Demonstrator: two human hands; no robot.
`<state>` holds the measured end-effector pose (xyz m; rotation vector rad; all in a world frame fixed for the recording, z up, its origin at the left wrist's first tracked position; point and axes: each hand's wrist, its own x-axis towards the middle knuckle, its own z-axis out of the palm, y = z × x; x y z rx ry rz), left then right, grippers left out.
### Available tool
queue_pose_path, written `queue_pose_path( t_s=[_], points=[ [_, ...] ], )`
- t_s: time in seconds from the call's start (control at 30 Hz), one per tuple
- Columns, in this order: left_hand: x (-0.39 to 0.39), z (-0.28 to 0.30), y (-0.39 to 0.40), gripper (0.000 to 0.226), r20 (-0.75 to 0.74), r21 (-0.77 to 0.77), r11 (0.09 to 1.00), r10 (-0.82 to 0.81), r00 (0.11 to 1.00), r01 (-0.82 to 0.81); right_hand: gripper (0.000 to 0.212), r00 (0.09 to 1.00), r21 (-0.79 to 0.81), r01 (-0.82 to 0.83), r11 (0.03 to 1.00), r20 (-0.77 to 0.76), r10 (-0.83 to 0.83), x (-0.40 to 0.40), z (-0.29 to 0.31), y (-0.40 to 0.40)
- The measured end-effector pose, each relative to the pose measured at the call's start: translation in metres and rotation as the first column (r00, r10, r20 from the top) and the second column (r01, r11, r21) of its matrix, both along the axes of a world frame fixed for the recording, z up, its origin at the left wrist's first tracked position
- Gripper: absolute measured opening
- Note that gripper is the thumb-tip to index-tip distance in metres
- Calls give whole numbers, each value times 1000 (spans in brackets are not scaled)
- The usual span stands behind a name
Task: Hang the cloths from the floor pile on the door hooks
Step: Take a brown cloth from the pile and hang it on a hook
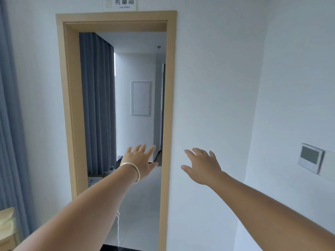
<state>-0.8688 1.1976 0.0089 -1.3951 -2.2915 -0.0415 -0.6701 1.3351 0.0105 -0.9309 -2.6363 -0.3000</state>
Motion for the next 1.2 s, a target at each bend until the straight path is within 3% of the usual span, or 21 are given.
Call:
queue_pose_path(
  t_s=[0.27, 0.47, 0.77, 1.03, 1.2],
  points=[
    [-120, -18, -43, 68, -8, -29, 970, 241, 970, -241, 59, 975, -43, -220, 975, -10, 220, -158, -8, 5],
    [-203, -32, -113, 68, -25, -61, 867, 494, 869, -494, 61, 880, -62, -474, 878, 1, 475, -298, -24, -32],
    [-292, -31, -225, 71, 2, -102, 581, 812, 583, -808, 64, 583, -142, -806, 575, -21, 812, -481, -33, -114],
    [-293, -46, -321, 71, 20, -136, 250, 968, 249, -959, 66, 341, -174, -926, 335, -5, 940, -572, -48, -213],
    [-290, -53, -387, 71, 47, -139, 95, 995, 90, -986, 67, 174, -227, -959, 170, 1, 985, -600, -58, -296]
  ],
)
